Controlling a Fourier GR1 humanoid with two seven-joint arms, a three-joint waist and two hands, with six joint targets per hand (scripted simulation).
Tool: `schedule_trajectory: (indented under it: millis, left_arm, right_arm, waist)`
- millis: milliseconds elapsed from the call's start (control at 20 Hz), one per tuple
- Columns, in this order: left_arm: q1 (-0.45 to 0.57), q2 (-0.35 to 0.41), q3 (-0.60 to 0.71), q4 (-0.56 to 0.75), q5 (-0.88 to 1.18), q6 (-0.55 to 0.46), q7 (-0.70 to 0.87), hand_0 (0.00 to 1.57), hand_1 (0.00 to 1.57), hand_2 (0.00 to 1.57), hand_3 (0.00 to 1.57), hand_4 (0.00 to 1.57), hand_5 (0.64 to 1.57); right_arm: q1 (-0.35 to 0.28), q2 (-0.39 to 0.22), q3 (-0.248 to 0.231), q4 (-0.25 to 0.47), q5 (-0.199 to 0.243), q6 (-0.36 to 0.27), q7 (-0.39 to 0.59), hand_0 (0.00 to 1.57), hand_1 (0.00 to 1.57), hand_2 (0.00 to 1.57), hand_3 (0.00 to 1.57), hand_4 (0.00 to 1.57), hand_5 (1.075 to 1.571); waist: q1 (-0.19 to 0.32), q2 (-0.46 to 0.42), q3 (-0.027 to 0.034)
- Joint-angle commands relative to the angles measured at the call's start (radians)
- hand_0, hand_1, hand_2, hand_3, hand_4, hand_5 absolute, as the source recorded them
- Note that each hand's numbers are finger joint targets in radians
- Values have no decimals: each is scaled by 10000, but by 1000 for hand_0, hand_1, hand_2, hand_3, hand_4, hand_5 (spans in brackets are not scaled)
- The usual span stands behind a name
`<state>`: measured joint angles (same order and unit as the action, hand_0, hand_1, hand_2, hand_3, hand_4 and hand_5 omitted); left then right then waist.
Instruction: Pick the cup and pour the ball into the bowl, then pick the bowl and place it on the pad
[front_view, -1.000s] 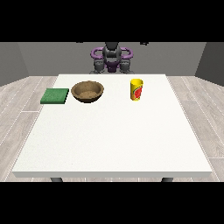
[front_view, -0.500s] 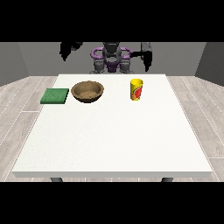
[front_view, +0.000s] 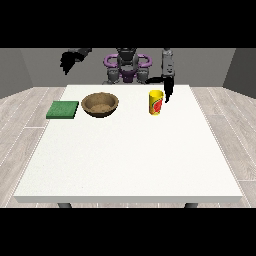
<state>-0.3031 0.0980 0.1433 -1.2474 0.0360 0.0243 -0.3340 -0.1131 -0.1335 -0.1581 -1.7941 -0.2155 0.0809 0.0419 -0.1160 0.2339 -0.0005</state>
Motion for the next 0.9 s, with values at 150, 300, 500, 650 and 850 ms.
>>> schedule_trajectory:
  millis: [150, 300, 500, 650, 850]
  left_arm:
    - [-1100, 134, 274, 2471, -118, 64, -691, 0, 0, 0, 0, 162, 1432]
    - [-1166, 229, 678, 3421, 49, -151, -2285, 0, 0, 0, 0, 200, 1420]
    - [-1033, 663, 867, 4478, 100, -598, -2872, 0, 0, 0, 0, 253, 1445]
    - [-1913, 223, 1240, 5340, 167, 375, -3390, 0, 0, 0, 0, 887, 1555]
    - [-2107, 625, 908, 5614, -909, 1801, -3341, 1226, 1226, 1571, 1571, 1336, 1481]
  right_arm:
    - [-549, -536, -773, 1321, -476, 419, -245, 0, 0, 0, 0, 672, 1562]
    - [-292, -574, -683, 1154, -572, 954, -843, 0, 0, 0, 0, 676, 1563]
    - [-175, -647, -827, 1331, -564, 881, -693, 0, 0, 0, 0, 671, 1562]
    - [-554, -907, -836, 944, -827, 1141, -475, 0, 0, 0, 0, 674, 1566]
    - [-1072, -1554, -1292, 851, -1462, 1387, 220, 0, 0, 0, 140, 647, 1569]
  waist:
    - [74, -468, 3]
    - [-375, 322, -2]
    - [-155, 16, -2]
    - [-704, 513, -5]
    - [-1079, 644, -2]
